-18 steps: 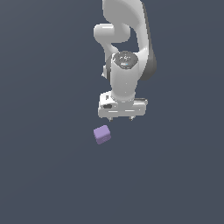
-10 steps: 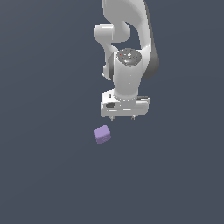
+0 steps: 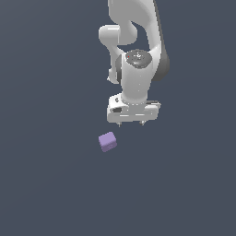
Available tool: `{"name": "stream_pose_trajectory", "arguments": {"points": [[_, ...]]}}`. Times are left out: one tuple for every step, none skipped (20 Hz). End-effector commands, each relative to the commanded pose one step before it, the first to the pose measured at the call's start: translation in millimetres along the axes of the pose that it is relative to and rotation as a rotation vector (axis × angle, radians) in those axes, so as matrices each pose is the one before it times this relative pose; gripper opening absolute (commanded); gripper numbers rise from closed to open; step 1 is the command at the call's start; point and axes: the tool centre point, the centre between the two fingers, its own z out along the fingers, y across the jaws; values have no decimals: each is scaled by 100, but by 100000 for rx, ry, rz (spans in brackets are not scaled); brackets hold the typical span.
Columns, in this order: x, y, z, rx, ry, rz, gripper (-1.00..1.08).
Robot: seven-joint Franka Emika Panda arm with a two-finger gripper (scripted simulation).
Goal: Pick up the object and move it to a goal position.
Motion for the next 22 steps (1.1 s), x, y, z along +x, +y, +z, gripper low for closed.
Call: {"name": "stream_pose_trajectory", "arguments": {"points": [[35,185,135,53,-75,2095,100],[26,108,80,34,-34,1246,100],[30,127,93,37,-40,1426,100],[35,141,105,38,-44,1586,100],[41,156,114,39,-48,1738,100],[47,167,123,39,-51,1890,100],[54,179,132,39,-54,2052,100],[61,192,142,37,-57,2212,100],[70,208,153,35,-61,2386,100],[79,222,164,32,-63,2557,100],[90,236,174,28,-65,2726,100],[101,249,184,22,-66,2898,100],[114,263,195,15,-66,3071,100],[127,277,205,8,-65,3245,100],[141,286,213,-1,-63,3388,100],[150,285,213,-10,-57,3406,100],[159,282,212,-19,-50,3405,100],[167,278,211,-27,-43,3403,100],[175,275,210,-35,-35,3401,100],[184,271,209,-42,-27,3399,100],[192,267,208,-49,-19,3398,100],[200,262,207,-56,-10,3396,100]]}}
